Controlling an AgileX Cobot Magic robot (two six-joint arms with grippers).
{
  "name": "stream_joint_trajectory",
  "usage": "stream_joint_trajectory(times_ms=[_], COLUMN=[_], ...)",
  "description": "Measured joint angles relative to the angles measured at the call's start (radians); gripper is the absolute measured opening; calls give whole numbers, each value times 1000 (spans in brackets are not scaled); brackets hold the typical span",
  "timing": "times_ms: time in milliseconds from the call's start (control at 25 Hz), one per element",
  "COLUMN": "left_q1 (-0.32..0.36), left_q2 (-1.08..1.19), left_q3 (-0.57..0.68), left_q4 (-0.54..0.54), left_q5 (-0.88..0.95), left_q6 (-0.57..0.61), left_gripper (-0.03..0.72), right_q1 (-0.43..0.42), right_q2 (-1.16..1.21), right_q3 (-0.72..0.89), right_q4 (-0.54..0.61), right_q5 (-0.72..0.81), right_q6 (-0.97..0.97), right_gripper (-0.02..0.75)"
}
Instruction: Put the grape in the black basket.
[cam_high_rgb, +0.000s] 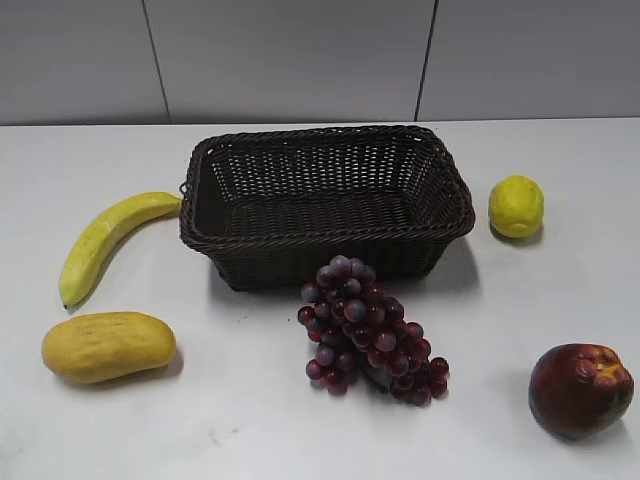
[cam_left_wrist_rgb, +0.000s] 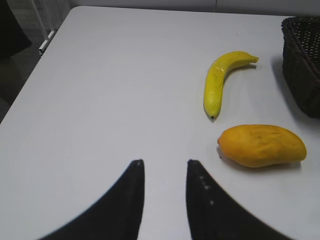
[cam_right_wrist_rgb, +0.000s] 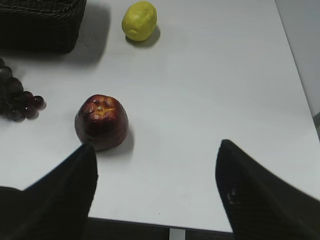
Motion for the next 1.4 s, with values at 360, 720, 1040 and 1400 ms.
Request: stream_joint_trajectory(times_ms=[360,720,1040,1400], left_q1=[0,0,0,0], left_q2=[0,0,0,0], left_q3=[0,0,0,0], left_q4=[0,0,0,0], left_q5=[0,0,0,0], left_q6=[0,0,0,0], left_gripper=[234,236,236,236], right_q1=[0,0,0,37], right_q2=[14,319,619,954], right_q3=[-6,-28,-74,-189], right_q4=[27,145,164,246], right_q5=[-14,-64,-163,-276], right_q6=[0,-7,-98,-233], right_gripper=[559,559,559,559])
